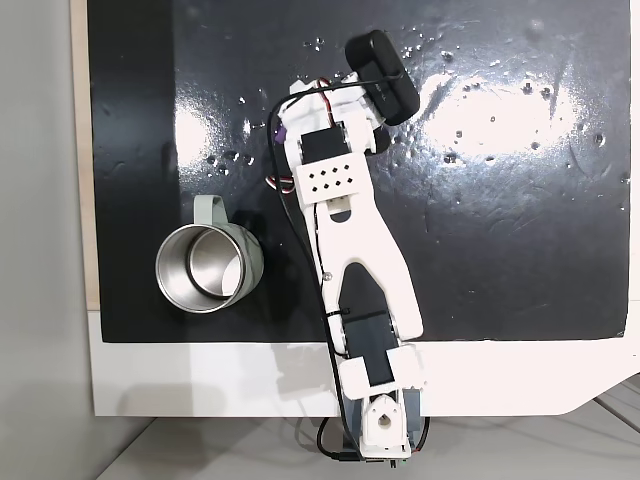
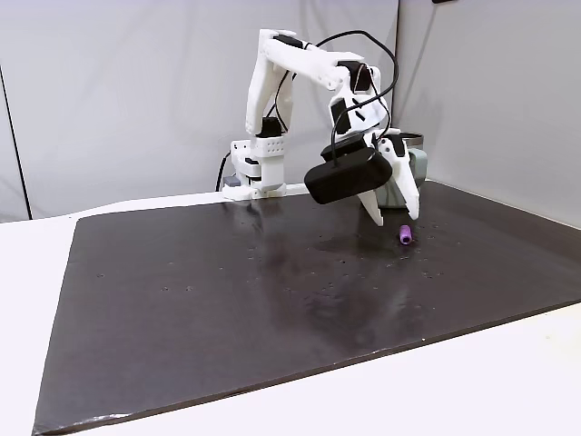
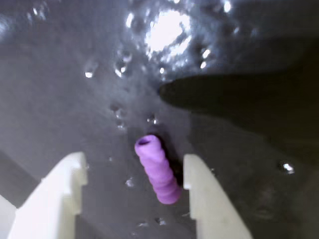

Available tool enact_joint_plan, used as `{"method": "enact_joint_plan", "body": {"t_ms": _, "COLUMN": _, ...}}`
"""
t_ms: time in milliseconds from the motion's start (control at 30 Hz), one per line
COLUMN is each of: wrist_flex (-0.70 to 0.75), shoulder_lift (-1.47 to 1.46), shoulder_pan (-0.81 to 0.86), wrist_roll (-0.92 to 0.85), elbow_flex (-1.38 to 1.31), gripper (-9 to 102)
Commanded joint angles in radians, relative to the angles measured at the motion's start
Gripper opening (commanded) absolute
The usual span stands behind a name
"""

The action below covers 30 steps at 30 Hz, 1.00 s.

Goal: Grasp a pengrip and put it in the cup.

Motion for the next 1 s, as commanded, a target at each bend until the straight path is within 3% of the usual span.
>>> {"method": "enact_joint_plan", "body": {"t_ms": 0, "wrist_flex": -0.040, "shoulder_lift": -0.012, "shoulder_pan": -0.021, "wrist_roll": -0.015, "elbow_flex": -0.069, "gripper": 25}}
{"method": "enact_joint_plan", "body": {"t_ms": 667, "wrist_flex": -0.103, "shoulder_lift": -0.152, "shoulder_pan": -0.081, "wrist_roll": -0.083, "elbow_flex": -0.051, "gripper": 19}}
{"method": "enact_joint_plan", "body": {"t_ms": 967, "wrist_flex": -0.014, "shoulder_lift": -0.181, "shoulder_pan": -0.124, "wrist_roll": -0.179, "elbow_flex": -0.081, "gripper": 9}}
